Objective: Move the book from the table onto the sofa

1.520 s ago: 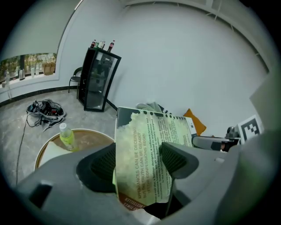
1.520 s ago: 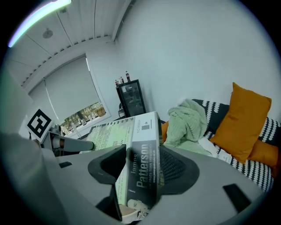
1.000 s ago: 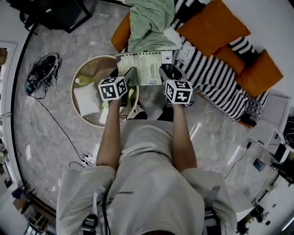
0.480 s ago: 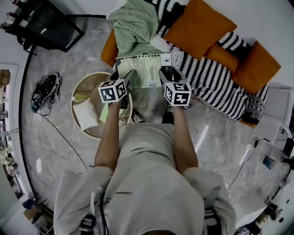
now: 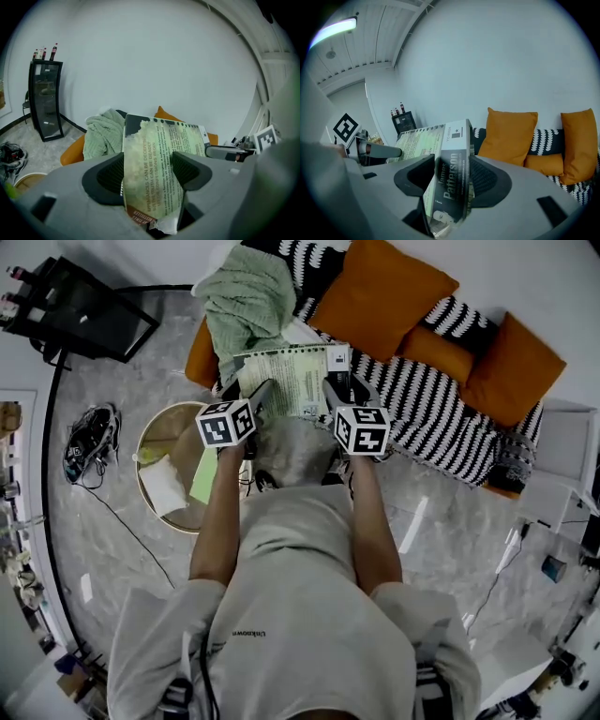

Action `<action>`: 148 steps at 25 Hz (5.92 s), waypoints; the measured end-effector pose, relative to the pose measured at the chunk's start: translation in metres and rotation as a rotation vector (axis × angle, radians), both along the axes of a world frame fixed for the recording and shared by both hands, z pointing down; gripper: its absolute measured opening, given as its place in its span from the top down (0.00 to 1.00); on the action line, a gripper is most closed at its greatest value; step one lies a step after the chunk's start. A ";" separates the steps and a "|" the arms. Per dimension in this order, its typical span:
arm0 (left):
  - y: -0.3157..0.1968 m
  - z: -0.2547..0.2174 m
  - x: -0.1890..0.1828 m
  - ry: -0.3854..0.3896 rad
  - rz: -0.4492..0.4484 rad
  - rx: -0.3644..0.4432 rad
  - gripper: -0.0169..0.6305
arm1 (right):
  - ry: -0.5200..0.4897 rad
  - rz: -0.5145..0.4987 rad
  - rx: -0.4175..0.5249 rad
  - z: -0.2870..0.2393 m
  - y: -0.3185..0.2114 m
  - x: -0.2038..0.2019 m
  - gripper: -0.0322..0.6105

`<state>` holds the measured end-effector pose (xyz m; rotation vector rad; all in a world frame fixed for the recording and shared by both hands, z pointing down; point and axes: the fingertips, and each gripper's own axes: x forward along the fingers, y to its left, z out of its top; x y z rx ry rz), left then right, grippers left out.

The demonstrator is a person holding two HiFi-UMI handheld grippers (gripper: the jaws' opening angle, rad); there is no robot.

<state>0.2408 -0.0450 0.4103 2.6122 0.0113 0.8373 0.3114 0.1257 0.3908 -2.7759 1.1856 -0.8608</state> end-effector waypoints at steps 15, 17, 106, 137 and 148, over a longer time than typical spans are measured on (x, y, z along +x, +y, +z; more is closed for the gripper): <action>0.095 0.004 0.066 -0.014 0.110 0.043 0.49 | -0.018 0.073 0.019 0.013 0.101 0.050 0.62; 0.114 0.006 0.078 -0.016 0.126 0.044 0.49 | -0.021 0.092 0.019 0.015 0.120 0.058 0.62; 0.277 0.134 0.258 -0.222 0.550 -0.124 0.49 | -0.328 0.466 -0.158 0.120 0.289 0.178 0.63; 0.324 0.345 0.221 -0.414 0.441 -0.121 0.54 | -0.573 0.407 -0.101 0.353 0.345 0.150 0.63; 0.360 0.403 0.241 -0.429 0.351 -0.083 0.54 | -0.594 0.302 -0.078 0.417 0.381 0.184 0.63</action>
